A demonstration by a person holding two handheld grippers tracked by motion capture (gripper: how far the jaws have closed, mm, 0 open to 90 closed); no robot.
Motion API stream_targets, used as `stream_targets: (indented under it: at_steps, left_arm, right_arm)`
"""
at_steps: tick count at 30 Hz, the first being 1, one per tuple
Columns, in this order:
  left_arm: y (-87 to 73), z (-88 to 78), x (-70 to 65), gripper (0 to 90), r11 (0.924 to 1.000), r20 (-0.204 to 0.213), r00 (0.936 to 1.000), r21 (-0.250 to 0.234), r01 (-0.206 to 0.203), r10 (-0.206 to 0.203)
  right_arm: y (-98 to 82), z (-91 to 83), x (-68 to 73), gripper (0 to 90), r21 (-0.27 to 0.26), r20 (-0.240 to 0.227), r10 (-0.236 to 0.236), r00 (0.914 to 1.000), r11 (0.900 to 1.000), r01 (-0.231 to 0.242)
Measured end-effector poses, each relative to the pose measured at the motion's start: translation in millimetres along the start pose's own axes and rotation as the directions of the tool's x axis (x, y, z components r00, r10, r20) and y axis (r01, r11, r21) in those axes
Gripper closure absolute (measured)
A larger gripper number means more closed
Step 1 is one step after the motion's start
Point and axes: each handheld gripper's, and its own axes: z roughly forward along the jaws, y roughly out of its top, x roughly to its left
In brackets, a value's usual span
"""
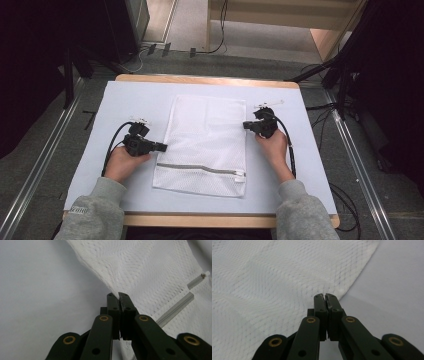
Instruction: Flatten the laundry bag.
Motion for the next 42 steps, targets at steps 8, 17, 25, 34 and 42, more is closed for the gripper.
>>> stream_targets:
  at_steps: [8,17,25,34,42]
  left_arm:
    - [-14.7,-10.1,8.0,87.5,0.9988,-0.05,0.998,-0.033,0.037,-0.038]
    - [-10.5,-7.6,18.5,89.1,0.9949,-0.052,0.9956,-0.069,0.074,-0.077]
    - [-1.7,-4.0,23.0,89.5,0.9947,-0.098,0.9933,-0.088,0.053,-0.062]
    - [5.1,-9.9,24.0,70.5,0.9918,-0.061,0.9959,-0.112,0.061,-0.068]
    - [15.1,-21.0,4.4,43.6,0.9919,-0.054,0.9985,-0.127,-0.008,0.001]
  right_arm:
    - [16.4,22.0,15.4,90.0,-0.01,-0.038,-0.043,0.9984,0.999,0.042]
    - [20.7,31.0,16.6,89.8,0.014,-0.014,-0.051,0.9986,0.999,0.051]
    - [18.8,31.5,12.3,89.3,-0.014,0.038,-0.058,0.9976,0.998,0.058]
    - [14.2,27.6,14.4,72.0,-0.024,0.021,-0.061,0.9979,0.998,0.062]
    - [8.2,9.9,16.1,61.2,-0.046,-0.021,-0.047,0.9987,0.998,0.046]
